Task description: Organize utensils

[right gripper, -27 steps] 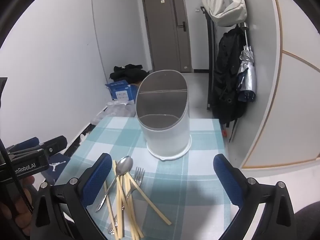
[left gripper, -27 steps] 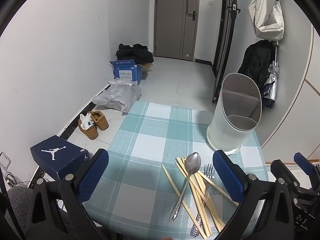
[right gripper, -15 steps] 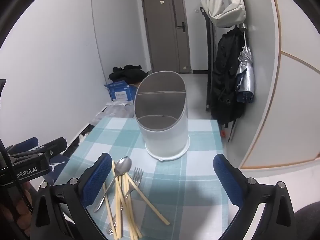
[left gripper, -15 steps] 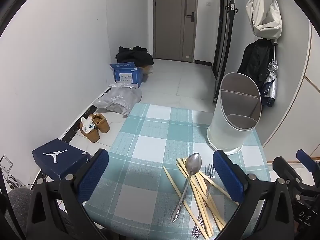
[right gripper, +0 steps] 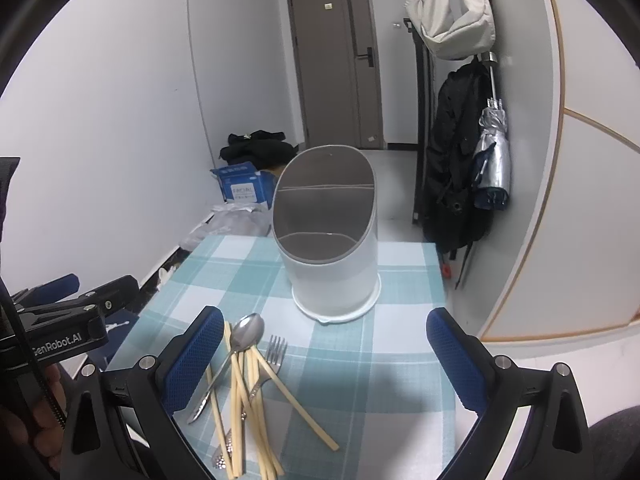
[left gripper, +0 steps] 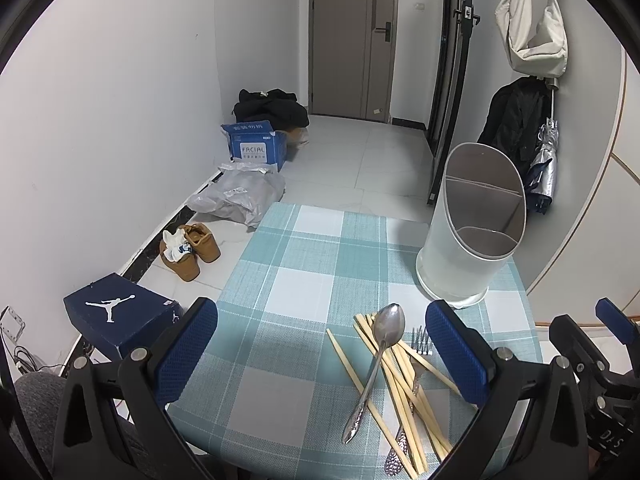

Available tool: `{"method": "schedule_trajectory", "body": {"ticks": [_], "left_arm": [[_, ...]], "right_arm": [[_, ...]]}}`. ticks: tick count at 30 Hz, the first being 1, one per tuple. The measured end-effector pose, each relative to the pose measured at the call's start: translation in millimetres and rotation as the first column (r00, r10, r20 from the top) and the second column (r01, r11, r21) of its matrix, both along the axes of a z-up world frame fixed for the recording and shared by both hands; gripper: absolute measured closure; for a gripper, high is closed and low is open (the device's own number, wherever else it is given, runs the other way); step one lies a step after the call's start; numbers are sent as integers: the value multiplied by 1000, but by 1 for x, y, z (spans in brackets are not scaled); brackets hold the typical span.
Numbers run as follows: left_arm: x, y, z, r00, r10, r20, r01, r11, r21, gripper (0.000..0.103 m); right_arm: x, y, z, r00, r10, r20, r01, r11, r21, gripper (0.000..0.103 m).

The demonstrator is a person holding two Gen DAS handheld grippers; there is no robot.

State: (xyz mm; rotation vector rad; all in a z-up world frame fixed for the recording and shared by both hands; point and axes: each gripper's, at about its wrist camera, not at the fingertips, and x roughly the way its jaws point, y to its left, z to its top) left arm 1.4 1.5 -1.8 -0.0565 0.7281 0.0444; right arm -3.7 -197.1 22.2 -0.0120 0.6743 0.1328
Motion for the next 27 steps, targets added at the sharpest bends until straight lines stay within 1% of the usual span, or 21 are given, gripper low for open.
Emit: {"method": "schedule_trajectory", "body": {"ticks": [3,27], "left_arm": [[-1,0,0,1000,9,4,-9,1000,-3,1],[-1,-1,-2,1000,10,1,-10,1000,-5,1]], "right_arm": [[-1,0,1,1000,-1,14,1,1000,-7,1],[-3,-2,3,999,-12,30,12,1000,9,1]]}}
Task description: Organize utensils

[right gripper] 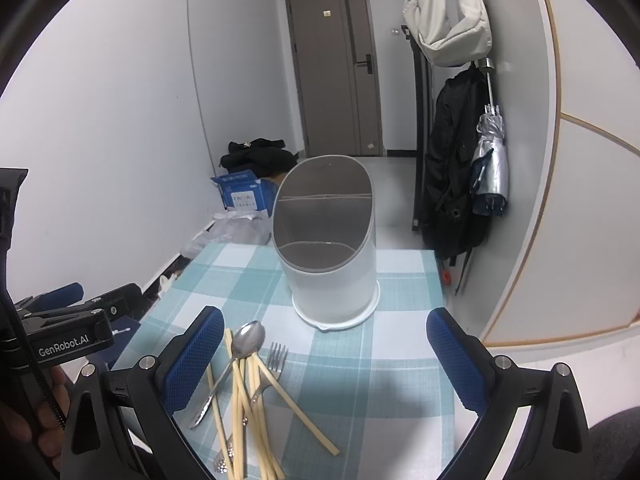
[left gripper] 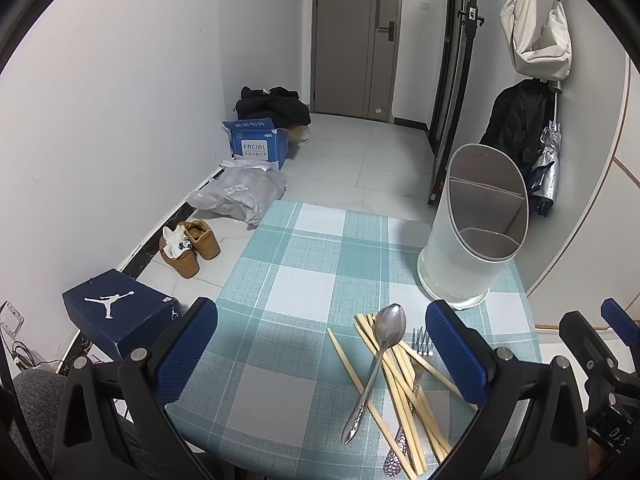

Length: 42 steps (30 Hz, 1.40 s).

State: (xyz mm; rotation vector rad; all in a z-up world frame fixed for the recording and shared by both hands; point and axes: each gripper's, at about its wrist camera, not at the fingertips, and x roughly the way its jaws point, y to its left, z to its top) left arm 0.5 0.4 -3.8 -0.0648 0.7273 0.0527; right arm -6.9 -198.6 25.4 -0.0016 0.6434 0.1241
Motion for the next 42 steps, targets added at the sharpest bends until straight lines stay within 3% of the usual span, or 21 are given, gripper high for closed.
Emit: {"method": "schedule_trajectory", "body": {"ticks": [21,28,32,42], "left_arm": [[5,-3,-2,1000,-7,-23,6,1000,-13,1],[19,1,-15,995,-8,-97,5,999,-33,1],[33,8,-32,986,-11,-165,-2,997,-81,1],[62,-17,-74,929,-176,-325,169,984,-50,1]], "right_arm": [[3,-3,-1,1000,-1,-4,1,999,32,1],[11,-7,-7,999,-15,-30,16,999,40,2],[23,-11,-17,996,-33,-85,37,998,41,2],[57,-15,-48,980,-2,-200,18,997,80,2]]}}
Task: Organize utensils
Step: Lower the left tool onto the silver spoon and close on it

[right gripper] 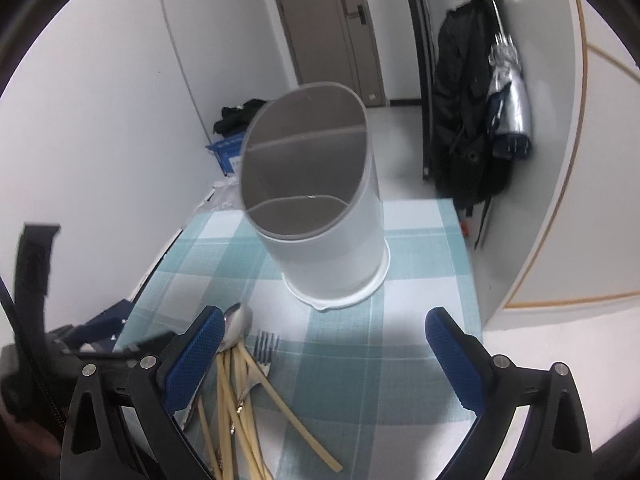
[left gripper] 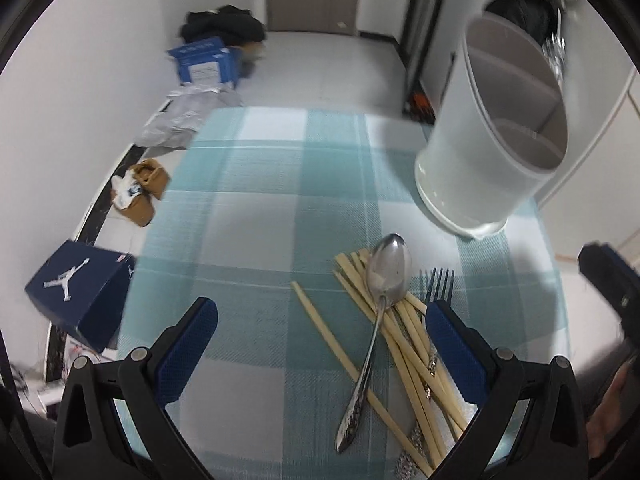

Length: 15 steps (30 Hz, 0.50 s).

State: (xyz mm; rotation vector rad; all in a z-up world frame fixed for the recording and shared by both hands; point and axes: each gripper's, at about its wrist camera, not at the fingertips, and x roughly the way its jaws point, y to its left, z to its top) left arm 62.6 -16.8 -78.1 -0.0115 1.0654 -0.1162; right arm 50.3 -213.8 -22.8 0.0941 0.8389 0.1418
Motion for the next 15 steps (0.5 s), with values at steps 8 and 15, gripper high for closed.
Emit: {"method": "schedule_trajectory", "body": {"ticks": [8,15], "left_arm": [[24,-28,-17,989,-133,-56,140,980,140,4],[26,-26,-20,978,-147,-149,159,984,74,18]], "right_arm": [[21,-17,-12,997,-30,-70,31,999,10,4],[28,-31,-15,995,-40,-91,42,999,24,4]]}}
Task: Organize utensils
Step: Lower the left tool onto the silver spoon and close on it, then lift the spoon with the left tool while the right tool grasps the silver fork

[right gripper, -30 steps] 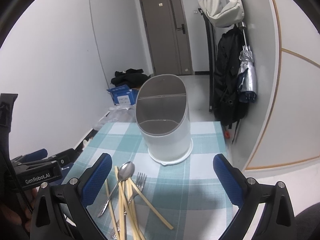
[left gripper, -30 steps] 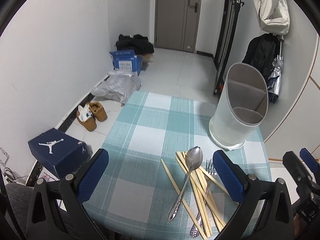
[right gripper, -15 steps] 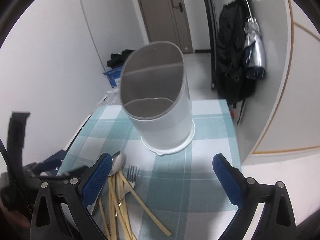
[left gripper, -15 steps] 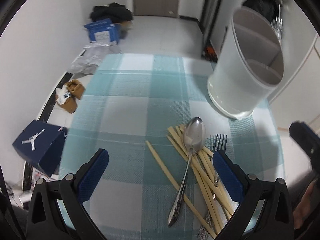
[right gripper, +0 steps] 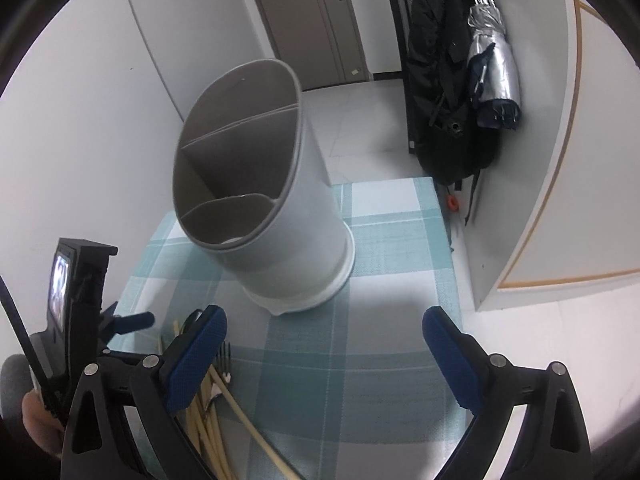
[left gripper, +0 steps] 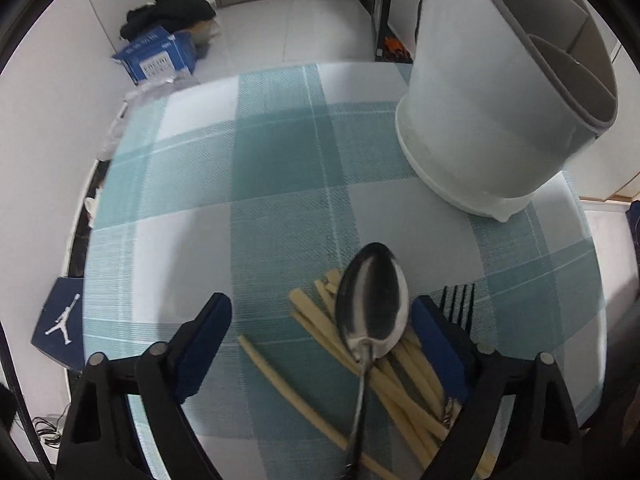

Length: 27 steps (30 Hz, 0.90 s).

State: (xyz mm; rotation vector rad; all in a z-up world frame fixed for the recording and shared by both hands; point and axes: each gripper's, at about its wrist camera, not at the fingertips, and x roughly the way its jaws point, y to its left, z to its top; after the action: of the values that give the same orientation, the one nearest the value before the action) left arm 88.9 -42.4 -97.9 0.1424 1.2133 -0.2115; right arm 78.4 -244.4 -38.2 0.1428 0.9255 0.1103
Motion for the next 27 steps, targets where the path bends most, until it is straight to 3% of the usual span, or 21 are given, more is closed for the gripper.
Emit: {"method": "schedule_trajectory", "body": {"ticks": [2,4,7,11,23,27], "left_arm": [[-3,-4,1,1000,-13,-13,13,1000,-4,30],[-7,-7,5,1000,-17,-9,17,1000,-2,36],[-14,-5,13,1000,-1,-6,1,1000,-15,57],[-21,1,20,999,29,-12,-30,999,-41,73],[-25,1,28,993,114,5,-113,985,-133,74],[-11,4,31,990,138,35,-131,978,-166,74]], "right_arm": [[1,-2,-1,1000,-2,-7,2,1000,13,4],[1,-4,-1,1000,-1,-15,1,1000,26,4],[3,-3,-2,1000,6,-19,-5,1000,24,4],[2,-2,-1,1000,11,-18,-11,1000,28,4],[0,7,-1,999,35,-15,-34,999,17,5],[0,11,-3,998,53,-18,-53,998,14,12]]}}
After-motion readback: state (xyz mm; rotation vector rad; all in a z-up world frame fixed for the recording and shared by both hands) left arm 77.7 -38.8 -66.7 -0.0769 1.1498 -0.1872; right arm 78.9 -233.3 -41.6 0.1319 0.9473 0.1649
